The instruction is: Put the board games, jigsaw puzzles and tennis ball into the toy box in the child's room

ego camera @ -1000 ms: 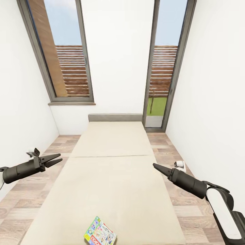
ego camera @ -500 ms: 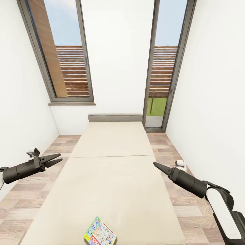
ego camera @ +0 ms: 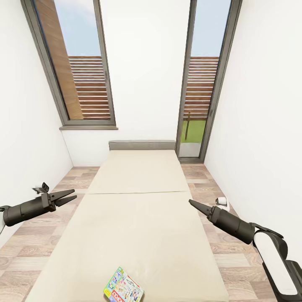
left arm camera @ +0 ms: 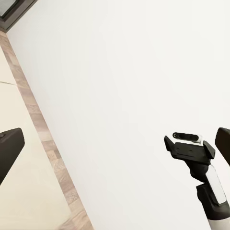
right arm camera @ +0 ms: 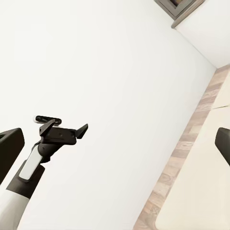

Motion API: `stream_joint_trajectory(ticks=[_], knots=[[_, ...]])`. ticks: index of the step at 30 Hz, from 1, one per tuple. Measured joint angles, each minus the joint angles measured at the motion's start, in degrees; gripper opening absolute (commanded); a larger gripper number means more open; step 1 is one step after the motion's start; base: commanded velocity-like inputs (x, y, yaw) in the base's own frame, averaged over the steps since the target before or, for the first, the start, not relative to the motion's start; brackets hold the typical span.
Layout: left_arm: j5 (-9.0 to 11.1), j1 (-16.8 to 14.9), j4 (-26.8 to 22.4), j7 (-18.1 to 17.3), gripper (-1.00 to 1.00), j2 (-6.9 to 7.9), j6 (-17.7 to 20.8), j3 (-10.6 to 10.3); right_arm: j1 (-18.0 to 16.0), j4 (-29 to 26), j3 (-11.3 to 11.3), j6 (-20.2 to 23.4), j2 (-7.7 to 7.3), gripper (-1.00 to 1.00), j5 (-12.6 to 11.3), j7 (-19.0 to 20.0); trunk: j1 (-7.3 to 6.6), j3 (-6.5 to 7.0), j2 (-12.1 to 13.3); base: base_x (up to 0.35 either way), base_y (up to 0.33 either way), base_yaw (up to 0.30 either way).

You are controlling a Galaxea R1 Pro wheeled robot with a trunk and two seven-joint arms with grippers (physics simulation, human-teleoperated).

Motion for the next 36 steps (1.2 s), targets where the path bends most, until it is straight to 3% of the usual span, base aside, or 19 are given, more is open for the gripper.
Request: stream_joint_trajectory(ticks=[17,36], knots=[[0.03,0.0,-0.03,-0.08,1.0,0.02,0.01,0.0,0.05,0.0,0.07,-0.1,0.06,1.0,0.07,0.13,0.02,1.11,0.0,-0.067,0.009,0.0],[0.01,0.0,-0.06,-0.1,1.0,0.05,0.01,0.0,0.07,0.01,0.08,-0.1,0.08,1.0,-0.01,0.07,0.0,2.89,0.0,-0.18,0.154,0.0]])
